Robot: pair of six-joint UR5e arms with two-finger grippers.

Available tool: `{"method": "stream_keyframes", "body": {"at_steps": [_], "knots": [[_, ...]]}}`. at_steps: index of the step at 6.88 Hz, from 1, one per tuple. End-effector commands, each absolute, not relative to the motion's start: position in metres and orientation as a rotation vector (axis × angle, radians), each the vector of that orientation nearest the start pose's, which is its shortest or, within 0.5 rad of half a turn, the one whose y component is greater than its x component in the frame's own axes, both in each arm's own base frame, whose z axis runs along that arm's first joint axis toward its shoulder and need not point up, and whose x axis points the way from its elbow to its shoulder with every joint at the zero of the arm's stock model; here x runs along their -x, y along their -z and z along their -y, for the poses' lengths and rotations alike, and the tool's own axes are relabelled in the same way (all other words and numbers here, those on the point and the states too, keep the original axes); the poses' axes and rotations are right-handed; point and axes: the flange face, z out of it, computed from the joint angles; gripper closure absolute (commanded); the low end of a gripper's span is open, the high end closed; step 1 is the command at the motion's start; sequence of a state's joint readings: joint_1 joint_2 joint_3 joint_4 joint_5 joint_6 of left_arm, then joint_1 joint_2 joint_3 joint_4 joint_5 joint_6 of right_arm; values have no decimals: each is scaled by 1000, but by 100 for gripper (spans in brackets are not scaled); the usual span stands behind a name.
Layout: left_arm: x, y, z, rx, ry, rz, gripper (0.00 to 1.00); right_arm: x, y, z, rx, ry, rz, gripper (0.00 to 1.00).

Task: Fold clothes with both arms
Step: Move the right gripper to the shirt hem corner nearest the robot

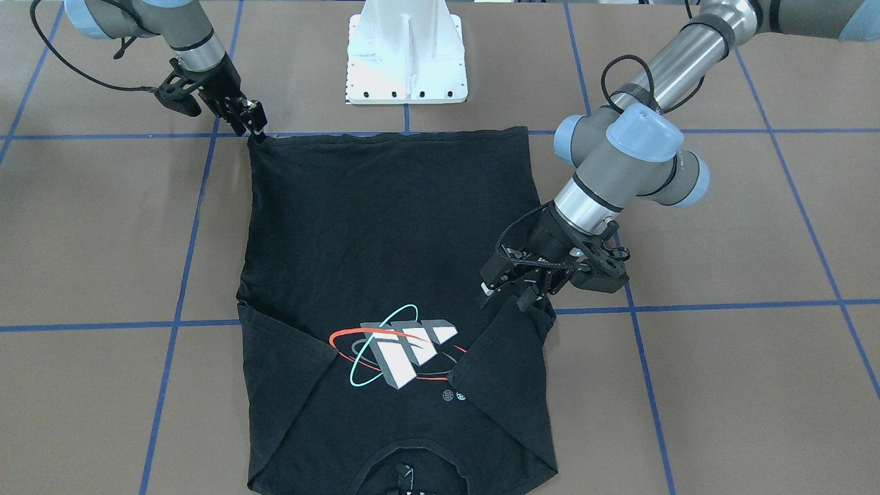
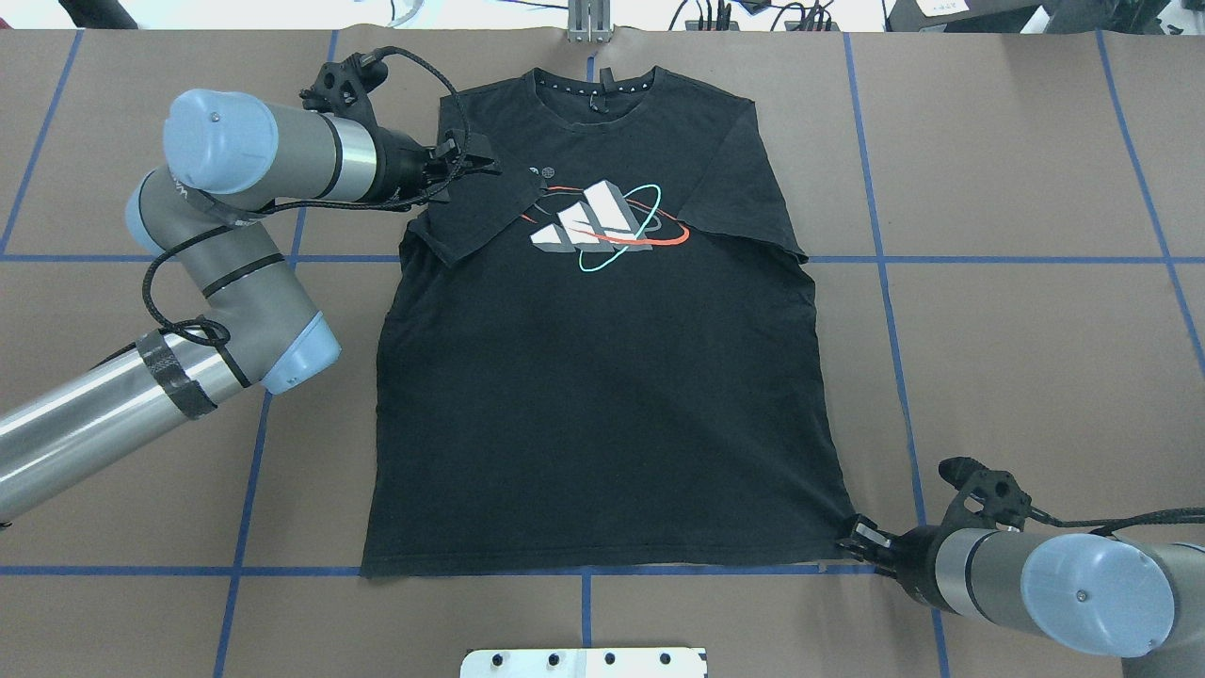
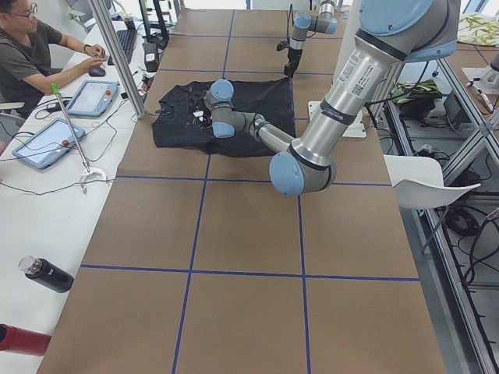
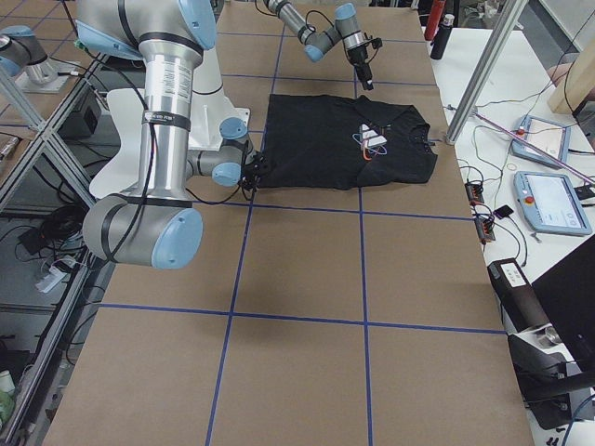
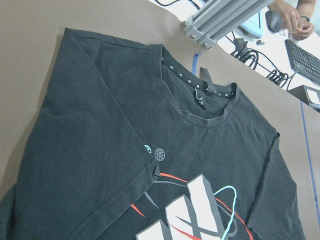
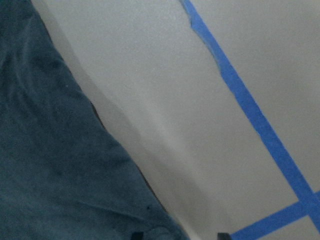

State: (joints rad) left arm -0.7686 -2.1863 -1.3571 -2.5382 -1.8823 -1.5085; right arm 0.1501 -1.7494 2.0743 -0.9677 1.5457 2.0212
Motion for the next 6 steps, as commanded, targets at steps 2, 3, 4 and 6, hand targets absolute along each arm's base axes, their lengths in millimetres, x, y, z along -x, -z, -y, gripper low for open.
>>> {"method": "stream_keyframes", "body": {"at_steps": [2,3,4,6], "knots": [[-445,-281,574,-312,380,-1350,11,413,-435,194,120,-560,934,57],[-445,-281,574,-312,380,-1350,11,413,-435,194,120,-560,934,79],[-445,-280,573,-310,380,-1352,11,413,-435,194,121,-559,934,100],[-444,-275,571,-302,379,-1353,11,410,-426,192,133,-549,950,100]]}}
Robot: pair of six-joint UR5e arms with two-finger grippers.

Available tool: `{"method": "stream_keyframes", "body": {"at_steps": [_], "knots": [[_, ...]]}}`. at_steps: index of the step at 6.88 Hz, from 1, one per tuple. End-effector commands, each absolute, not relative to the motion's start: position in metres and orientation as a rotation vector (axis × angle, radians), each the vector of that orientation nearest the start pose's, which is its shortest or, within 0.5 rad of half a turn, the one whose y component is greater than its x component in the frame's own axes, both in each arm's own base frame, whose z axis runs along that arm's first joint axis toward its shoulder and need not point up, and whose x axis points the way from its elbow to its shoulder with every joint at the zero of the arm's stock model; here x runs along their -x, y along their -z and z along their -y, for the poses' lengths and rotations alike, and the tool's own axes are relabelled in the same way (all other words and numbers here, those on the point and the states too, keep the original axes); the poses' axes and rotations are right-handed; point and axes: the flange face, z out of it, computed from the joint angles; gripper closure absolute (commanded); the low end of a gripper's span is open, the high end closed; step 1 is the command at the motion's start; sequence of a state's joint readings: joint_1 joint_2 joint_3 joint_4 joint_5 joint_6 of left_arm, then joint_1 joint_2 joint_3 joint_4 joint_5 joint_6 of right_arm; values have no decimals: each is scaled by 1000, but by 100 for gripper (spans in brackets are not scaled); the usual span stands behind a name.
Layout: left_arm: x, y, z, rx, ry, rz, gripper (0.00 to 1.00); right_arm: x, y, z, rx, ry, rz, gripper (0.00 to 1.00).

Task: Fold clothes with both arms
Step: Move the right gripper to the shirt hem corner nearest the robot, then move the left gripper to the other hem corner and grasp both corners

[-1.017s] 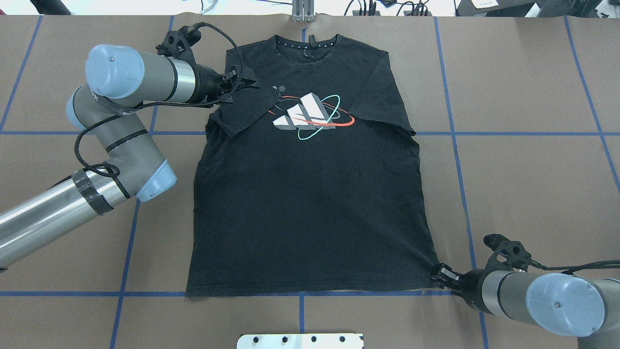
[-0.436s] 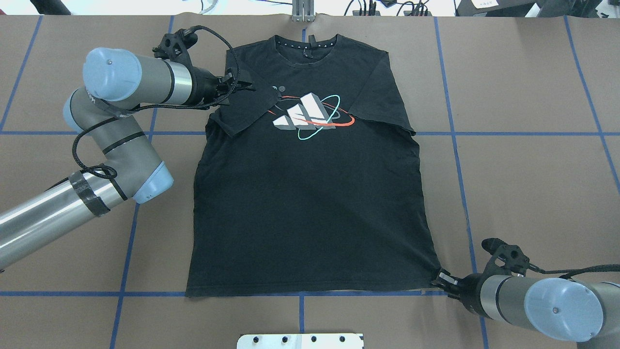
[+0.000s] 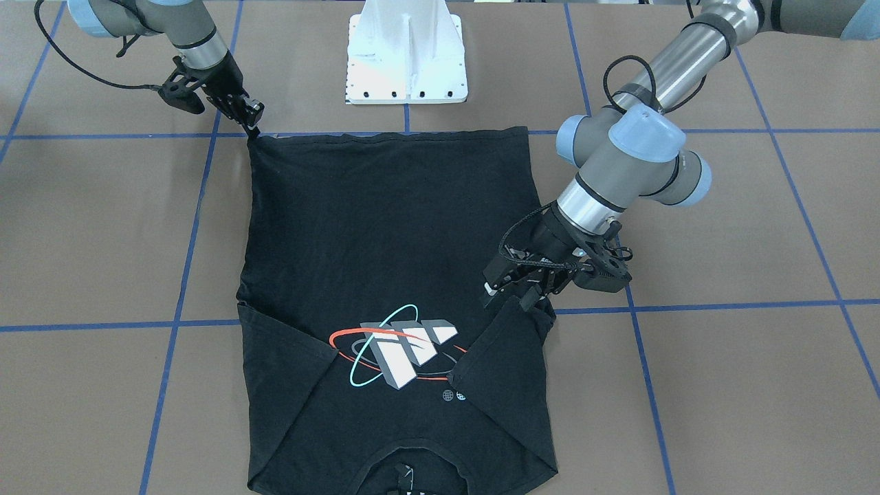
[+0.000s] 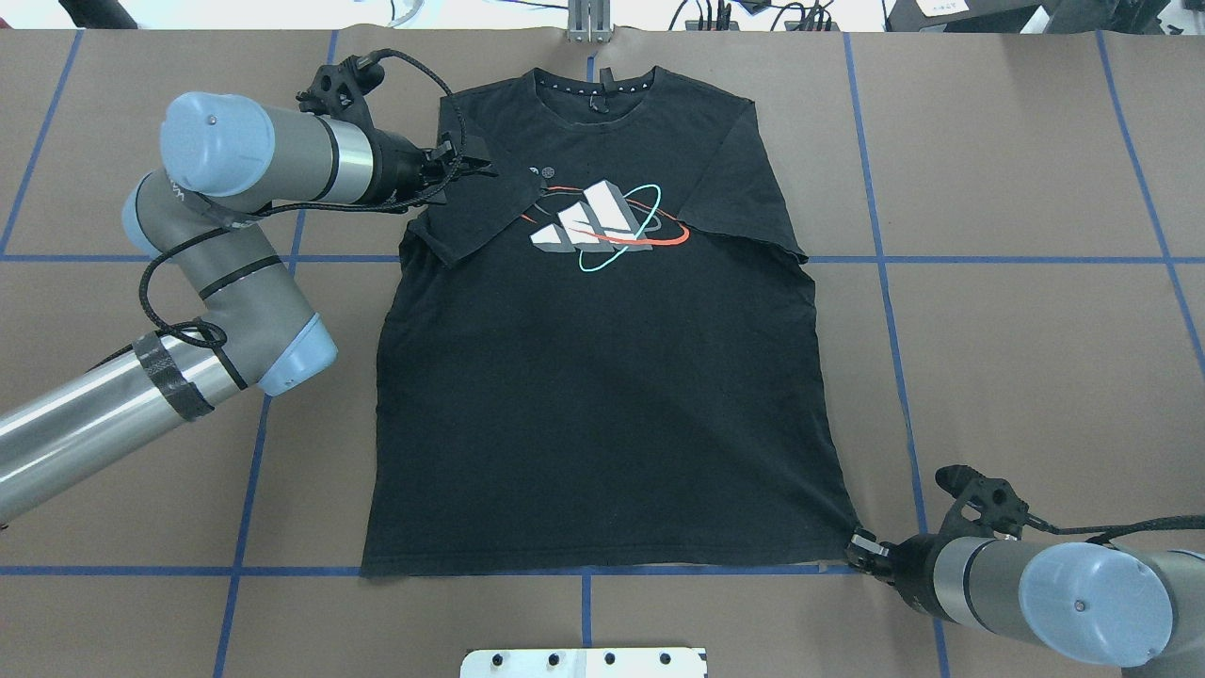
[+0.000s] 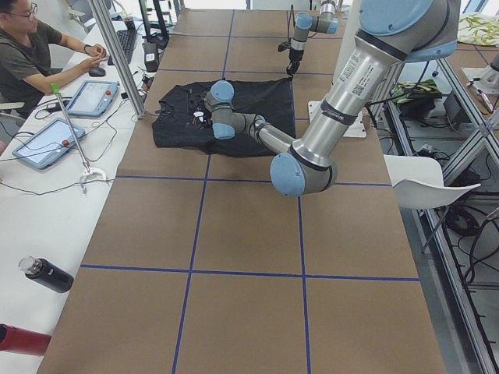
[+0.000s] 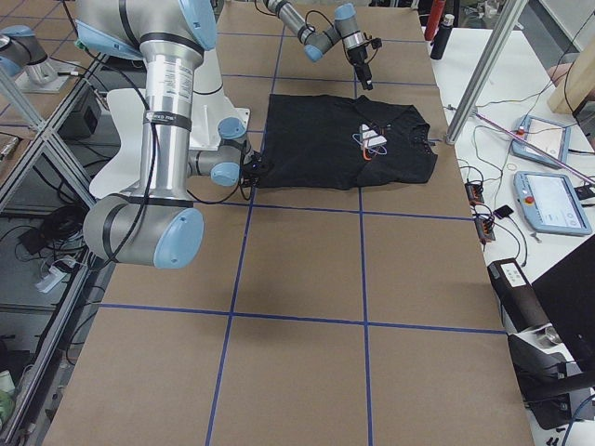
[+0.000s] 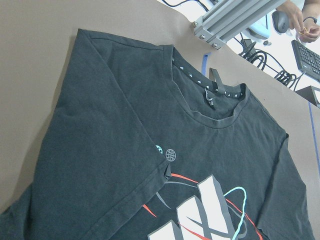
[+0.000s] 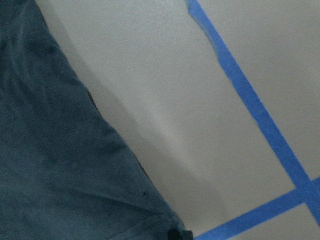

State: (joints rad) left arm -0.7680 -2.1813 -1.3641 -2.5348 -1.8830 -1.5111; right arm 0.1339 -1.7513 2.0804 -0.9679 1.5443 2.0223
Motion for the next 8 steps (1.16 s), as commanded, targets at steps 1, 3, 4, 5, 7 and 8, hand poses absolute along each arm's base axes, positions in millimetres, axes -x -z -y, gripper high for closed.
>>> {"method": "stream_keyframes", "body": {"at_steps": [1,3,4,5,7,8], "knots": [[-432,-274,550,-269,386,-1309,11,389,-422,187,145,-541,947,100],[-412,-307,470,-143,444,-1309,11,364,-404,179,217,-509,962,100],[-410,-328,417,-119,446,-1294,11,358,-402,179,301,-482,966,100],[-413,-336,354,-76,503,-1277,11,348,-394,182,396,-443,1009,100],[-434,-341,274,6,564,-1126,11,346,-400,180,425,-418,1046,100],[-452,-345,245,22,583,-1063,13,348,-403,180,425,-418,1044,100]]}}
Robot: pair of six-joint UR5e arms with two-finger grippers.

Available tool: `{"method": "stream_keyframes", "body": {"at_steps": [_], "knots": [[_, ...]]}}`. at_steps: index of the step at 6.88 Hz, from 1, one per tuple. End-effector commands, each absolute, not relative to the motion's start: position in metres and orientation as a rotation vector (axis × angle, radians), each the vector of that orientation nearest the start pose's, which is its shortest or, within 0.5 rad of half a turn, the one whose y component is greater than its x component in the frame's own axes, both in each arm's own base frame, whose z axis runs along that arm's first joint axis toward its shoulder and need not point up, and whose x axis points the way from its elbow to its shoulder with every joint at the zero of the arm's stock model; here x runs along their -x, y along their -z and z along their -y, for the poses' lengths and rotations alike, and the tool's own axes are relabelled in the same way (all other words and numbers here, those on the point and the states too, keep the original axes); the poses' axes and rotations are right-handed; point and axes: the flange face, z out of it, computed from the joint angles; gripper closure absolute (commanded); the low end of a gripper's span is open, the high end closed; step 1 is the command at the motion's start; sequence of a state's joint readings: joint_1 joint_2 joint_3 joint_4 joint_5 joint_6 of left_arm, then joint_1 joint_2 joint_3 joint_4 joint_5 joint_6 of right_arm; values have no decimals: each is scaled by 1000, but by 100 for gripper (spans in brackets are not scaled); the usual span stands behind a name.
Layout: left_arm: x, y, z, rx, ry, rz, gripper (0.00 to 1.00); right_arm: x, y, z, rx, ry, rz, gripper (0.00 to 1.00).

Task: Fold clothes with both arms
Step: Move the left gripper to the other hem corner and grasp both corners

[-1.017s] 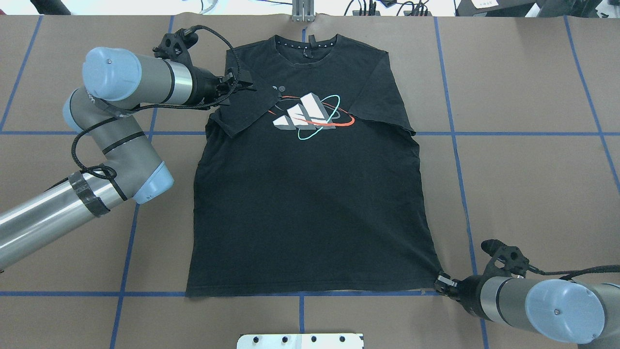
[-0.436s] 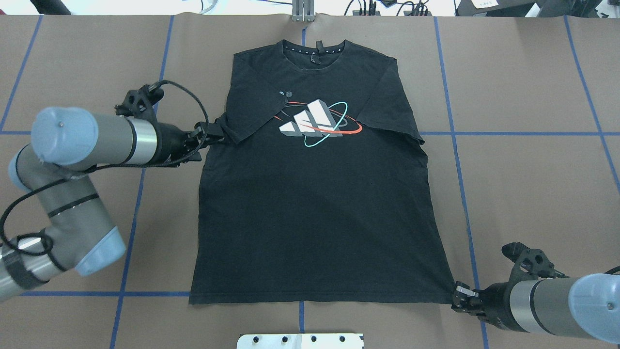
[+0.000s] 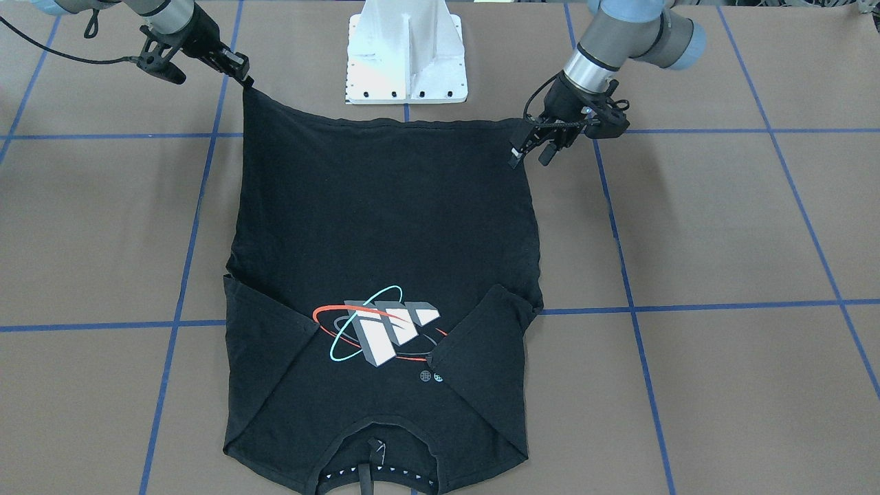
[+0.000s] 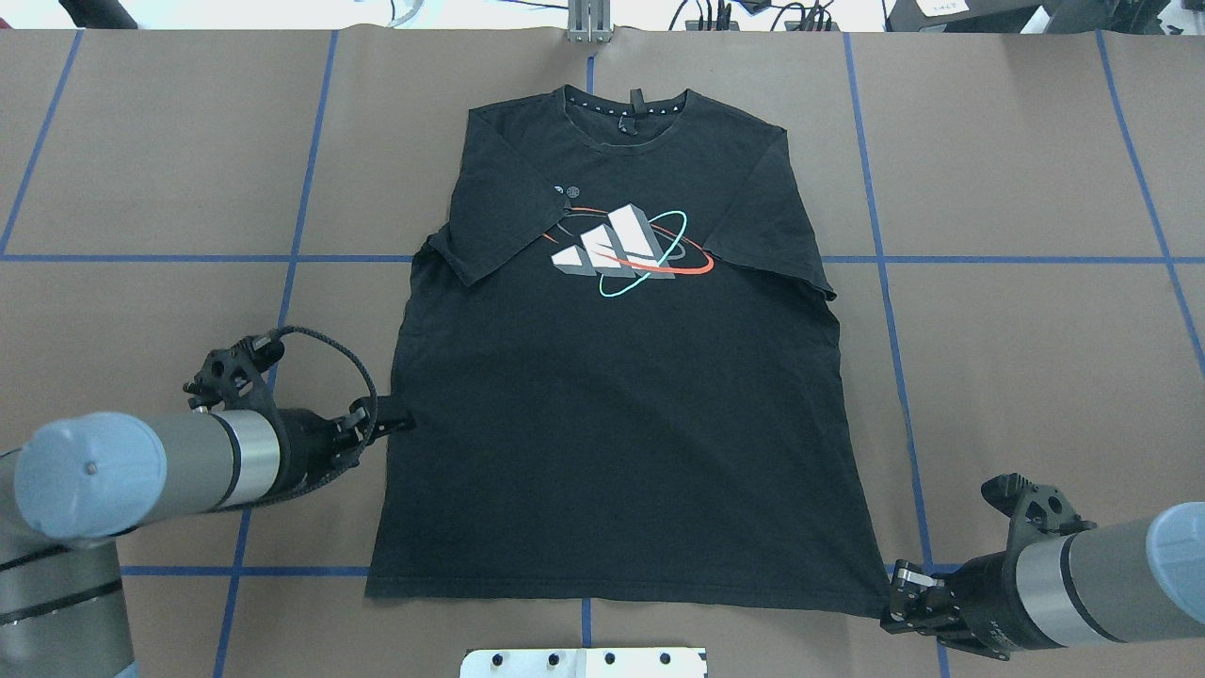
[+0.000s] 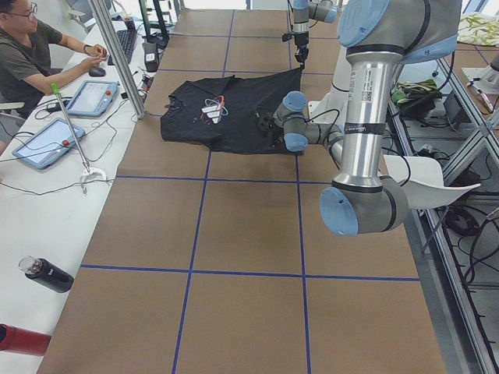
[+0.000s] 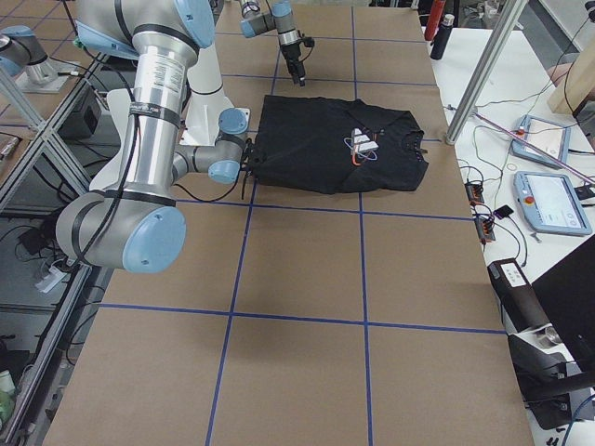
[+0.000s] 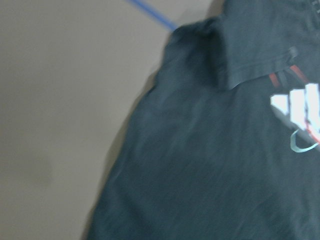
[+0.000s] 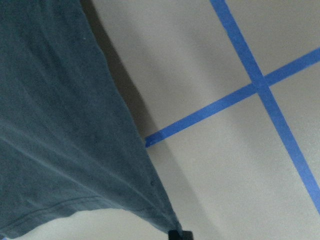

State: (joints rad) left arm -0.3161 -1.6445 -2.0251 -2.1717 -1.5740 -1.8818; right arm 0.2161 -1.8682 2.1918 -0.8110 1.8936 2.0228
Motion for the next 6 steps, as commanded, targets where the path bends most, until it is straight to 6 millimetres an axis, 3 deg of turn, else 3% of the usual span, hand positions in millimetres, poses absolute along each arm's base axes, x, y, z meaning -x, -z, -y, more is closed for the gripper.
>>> {"method": "stream_keyframes", "body": {"at_steps": [1,3,4,6], "knots": [[-466,-350,221,35,577,-1028,15,349,-402,181,425,-418,1045,100],[-483,-361,183,83,548,-973,21,350,-405,181,423,-420,1040,100],[-486,-363,174,97,543,-968,26,353,-409,182,422,-421,1034,100],[-485,-362,174,98,544,-968,38,353,-408,183,421,-423,1036,100]]}}
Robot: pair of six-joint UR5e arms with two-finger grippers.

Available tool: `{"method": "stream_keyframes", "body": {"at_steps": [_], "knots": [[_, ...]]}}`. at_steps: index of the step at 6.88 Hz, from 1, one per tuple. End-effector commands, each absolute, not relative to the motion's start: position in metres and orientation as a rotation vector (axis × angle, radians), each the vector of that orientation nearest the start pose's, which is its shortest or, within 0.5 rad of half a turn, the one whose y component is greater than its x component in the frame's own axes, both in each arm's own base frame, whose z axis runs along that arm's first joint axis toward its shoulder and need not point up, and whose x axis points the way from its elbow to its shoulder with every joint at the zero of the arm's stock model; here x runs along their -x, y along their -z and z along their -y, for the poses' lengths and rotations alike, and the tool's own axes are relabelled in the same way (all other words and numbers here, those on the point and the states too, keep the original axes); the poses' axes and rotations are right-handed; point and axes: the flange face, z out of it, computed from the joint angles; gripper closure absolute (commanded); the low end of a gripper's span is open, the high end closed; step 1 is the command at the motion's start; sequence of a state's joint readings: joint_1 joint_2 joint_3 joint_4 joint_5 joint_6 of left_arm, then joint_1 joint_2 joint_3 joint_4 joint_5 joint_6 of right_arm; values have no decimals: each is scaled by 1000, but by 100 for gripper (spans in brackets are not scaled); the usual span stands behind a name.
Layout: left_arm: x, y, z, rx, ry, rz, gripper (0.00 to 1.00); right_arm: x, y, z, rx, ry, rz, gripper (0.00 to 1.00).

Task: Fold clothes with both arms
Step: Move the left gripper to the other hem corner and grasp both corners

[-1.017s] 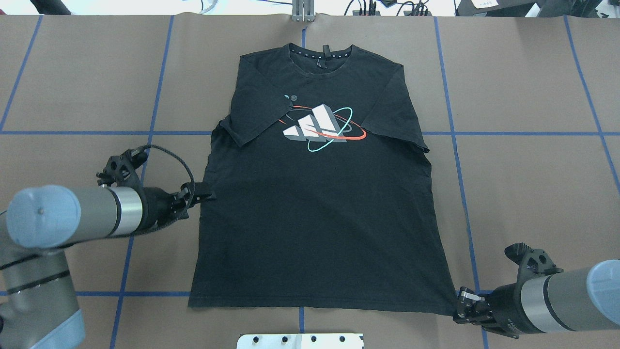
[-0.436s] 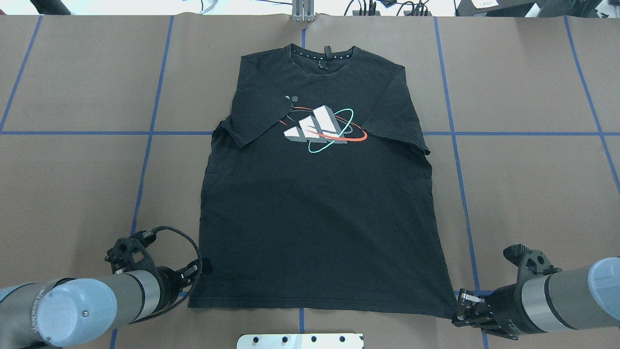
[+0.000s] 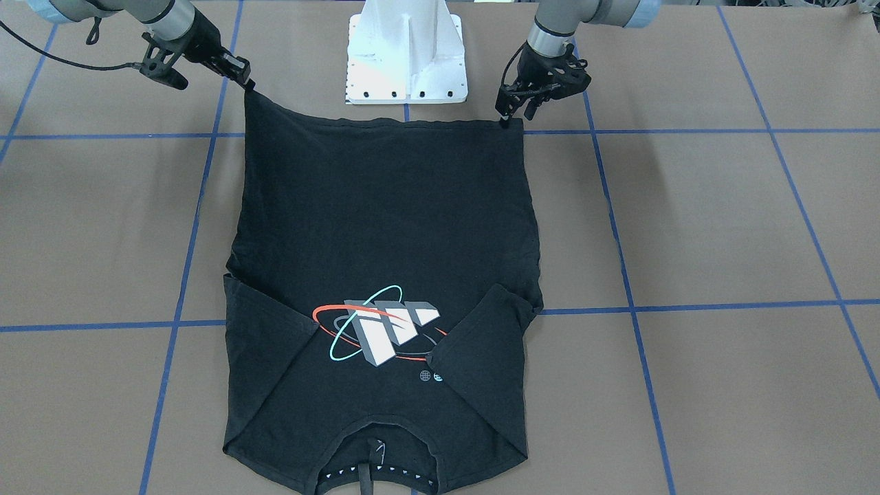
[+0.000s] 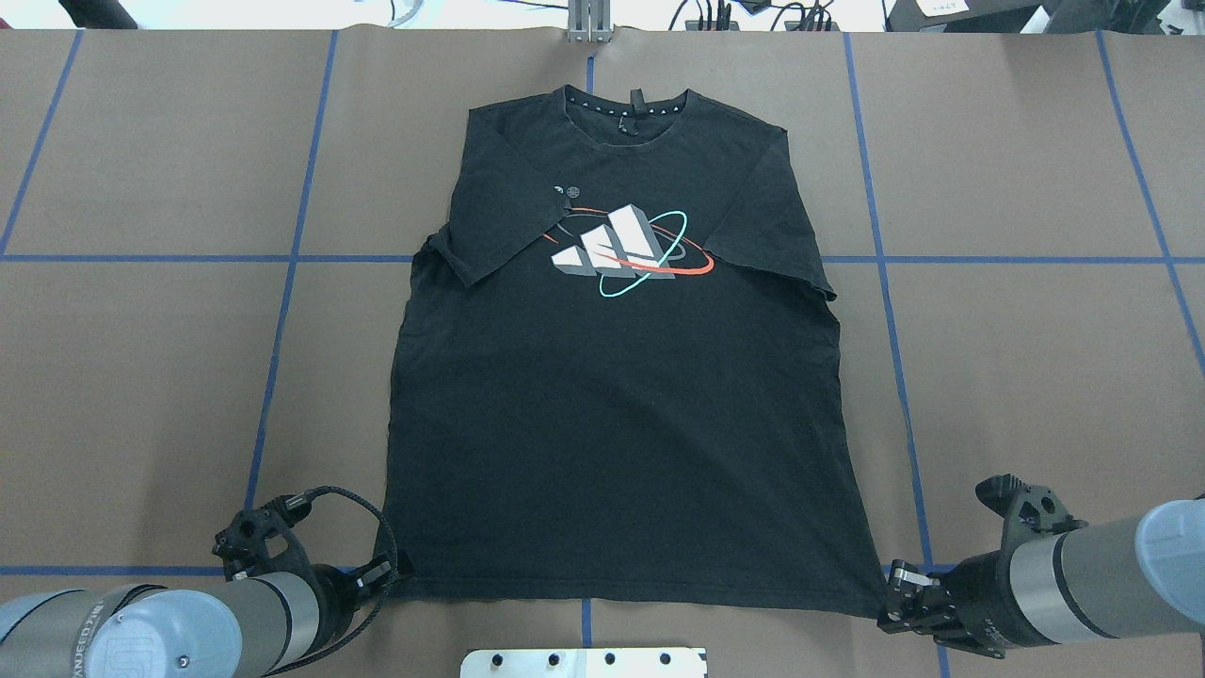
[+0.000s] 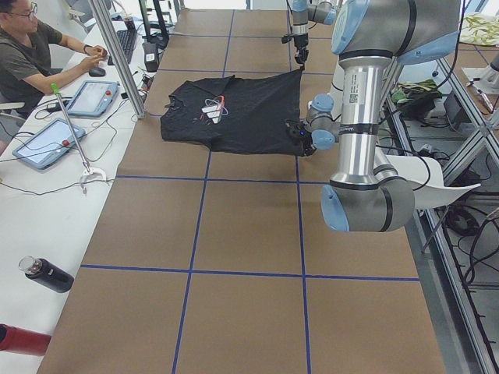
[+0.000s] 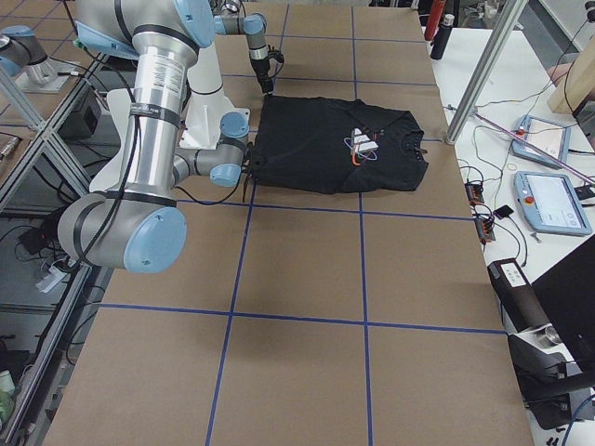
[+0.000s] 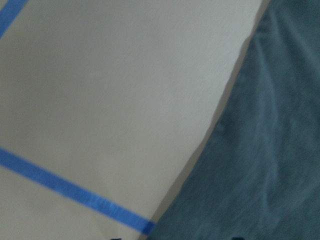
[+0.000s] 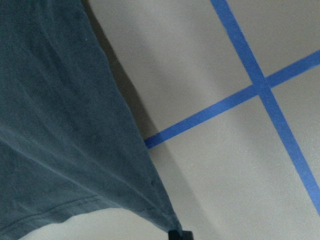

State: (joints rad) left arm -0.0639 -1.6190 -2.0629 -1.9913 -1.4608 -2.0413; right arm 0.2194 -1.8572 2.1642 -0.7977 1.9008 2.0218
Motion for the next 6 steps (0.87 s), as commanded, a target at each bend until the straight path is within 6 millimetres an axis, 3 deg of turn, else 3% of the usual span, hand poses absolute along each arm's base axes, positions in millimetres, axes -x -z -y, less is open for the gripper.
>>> {"method": "stream_keyframes", "body": {"at_steps": [1,3,5,6], "knots": [[-486,-362,171,102,541,-968,38,353,-408,183,422,-422,1036,100],[-487,-362,170,104,538,-967,41,352,-410,185,419,-429,1034,100],[-487,-364,170,103,538,-963,58,351,-409,186,417,-432,1037,100],[-486,-364,170,103,541,-963,74,350,-408,187,415,-435,1039,100]]}}
